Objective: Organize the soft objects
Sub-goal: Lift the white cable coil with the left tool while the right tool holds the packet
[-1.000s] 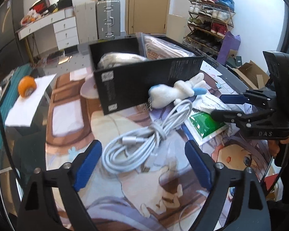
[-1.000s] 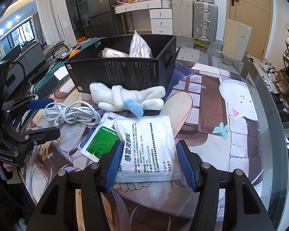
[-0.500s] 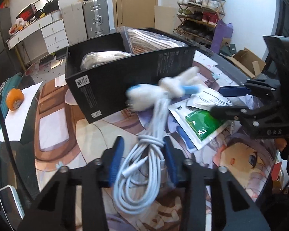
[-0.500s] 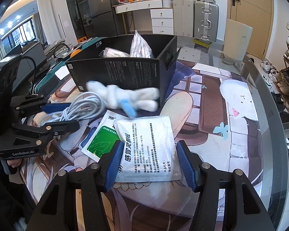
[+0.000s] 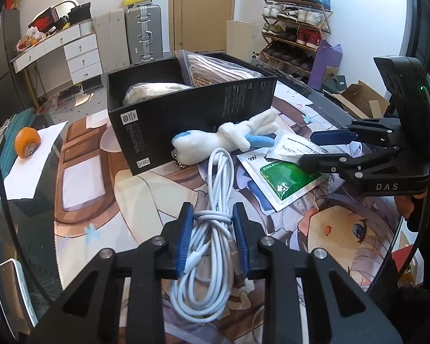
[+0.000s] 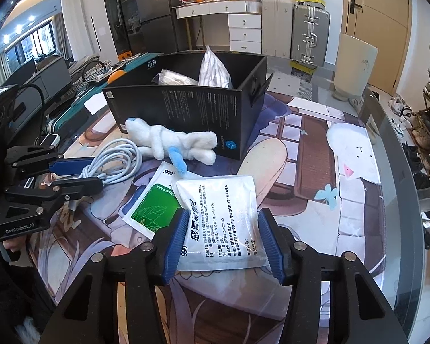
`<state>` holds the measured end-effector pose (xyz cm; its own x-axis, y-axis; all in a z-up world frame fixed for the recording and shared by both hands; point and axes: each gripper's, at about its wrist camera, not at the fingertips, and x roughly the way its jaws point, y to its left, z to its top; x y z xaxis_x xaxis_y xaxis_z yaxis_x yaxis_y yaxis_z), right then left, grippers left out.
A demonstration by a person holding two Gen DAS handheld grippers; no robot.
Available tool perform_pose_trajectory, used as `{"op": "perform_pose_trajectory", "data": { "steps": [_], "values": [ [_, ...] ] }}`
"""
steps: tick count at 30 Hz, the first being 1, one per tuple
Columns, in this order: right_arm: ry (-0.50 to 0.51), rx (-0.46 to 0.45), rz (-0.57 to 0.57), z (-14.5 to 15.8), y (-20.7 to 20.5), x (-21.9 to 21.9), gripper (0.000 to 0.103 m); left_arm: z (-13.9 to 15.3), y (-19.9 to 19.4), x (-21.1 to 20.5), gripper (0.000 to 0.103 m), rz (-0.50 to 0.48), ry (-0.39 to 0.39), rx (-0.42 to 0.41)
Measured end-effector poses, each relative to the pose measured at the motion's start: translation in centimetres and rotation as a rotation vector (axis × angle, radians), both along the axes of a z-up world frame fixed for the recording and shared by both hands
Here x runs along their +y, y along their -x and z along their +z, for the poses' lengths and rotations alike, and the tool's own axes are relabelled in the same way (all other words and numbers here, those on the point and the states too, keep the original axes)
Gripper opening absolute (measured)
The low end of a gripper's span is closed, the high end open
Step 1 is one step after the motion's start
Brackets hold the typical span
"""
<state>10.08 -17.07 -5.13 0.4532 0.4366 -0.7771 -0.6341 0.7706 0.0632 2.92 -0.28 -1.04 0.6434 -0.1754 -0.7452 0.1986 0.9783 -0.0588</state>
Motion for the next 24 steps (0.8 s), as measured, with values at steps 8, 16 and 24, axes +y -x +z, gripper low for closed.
{"op": "perform_pose_trajectory", "data": {
  "steps": [8, 16, 24],
  "values": [
    [-0.001, 0.009, 0.017, -0.4, 0.1, -0.1, 0.057, -0.7, -0.5, -0.5, 0.033, 0.000, -0.017, 0.027],
    [-0.013, 0.006, 0.040, -0.3, 0.2, 0.0, 0.043, -0.8, -0.6, -0.7, 0.036, 0.000, -0.033, 0.029],
    [-0.018, -0.018, 0.051, 0.7, 0.7, -0.4, 0.041, -0.8, -0.6, -0.6, 0.035, 0.000, -0.037, 0.026]
  ]
}}
